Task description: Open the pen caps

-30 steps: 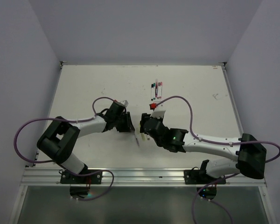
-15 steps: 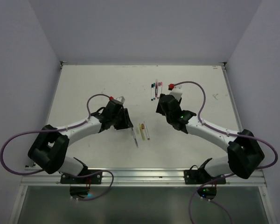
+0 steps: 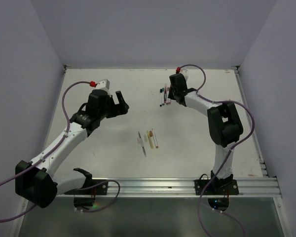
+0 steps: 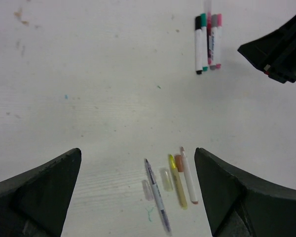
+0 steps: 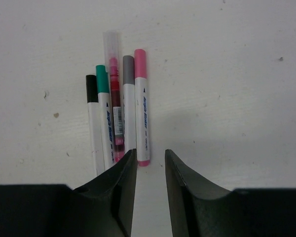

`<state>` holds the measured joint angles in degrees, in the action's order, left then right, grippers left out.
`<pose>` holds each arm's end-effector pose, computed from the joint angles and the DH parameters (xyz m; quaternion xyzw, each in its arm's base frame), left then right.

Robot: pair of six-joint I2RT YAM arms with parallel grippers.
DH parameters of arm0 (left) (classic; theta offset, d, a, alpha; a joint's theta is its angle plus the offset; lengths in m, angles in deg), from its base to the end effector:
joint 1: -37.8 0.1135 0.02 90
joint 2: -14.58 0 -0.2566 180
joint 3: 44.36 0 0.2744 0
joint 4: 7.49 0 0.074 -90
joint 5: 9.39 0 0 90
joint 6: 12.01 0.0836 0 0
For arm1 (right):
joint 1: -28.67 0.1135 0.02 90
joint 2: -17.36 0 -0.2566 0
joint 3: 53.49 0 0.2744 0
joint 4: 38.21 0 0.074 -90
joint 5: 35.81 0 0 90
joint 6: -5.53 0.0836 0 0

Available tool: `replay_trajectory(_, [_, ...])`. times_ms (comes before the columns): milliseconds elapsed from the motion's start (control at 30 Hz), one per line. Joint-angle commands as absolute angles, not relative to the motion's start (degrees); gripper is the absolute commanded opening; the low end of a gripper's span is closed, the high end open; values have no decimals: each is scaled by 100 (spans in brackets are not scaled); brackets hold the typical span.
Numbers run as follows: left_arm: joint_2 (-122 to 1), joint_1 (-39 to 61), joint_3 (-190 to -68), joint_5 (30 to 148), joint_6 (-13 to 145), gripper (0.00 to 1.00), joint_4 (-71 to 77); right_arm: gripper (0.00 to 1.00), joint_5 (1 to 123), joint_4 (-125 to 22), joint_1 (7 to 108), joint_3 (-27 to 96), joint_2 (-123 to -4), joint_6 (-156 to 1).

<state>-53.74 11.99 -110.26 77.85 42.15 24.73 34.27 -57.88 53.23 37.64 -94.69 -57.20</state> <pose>0.2979 -0.1396 0.2508 -0.0885 0.8809 -0.2197 0.4097 0.4562 0.1771 0.1541 0.0934 0.8928 0.0386 0.4389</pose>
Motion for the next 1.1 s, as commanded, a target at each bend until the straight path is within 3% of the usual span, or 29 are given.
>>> replay_trajectory(0, [-5047, 1564, -11218, 7218, 4879, 100, 2790, 33, 3775, -5998, 5258, 4428, -9786, -5951])
replay_trajectory(300, [-5046, 1626, -10911, 7120, 5118, 100, 2676, 32, 3837, -6305, 5170, 5159, -10665, -5942])
replay_trajectory(767, [-5046, 1626, -10665, 7446, 5030, 100, 2570, 28, 3907, -6121, 5038, 4861, -10710, -5916])
replay_trajectory(1067, [-4976, 1626, -10550, 7630, 4960, 100, 2544, 33, 4021, -6437, 4985, 4923, -10938, -5951])
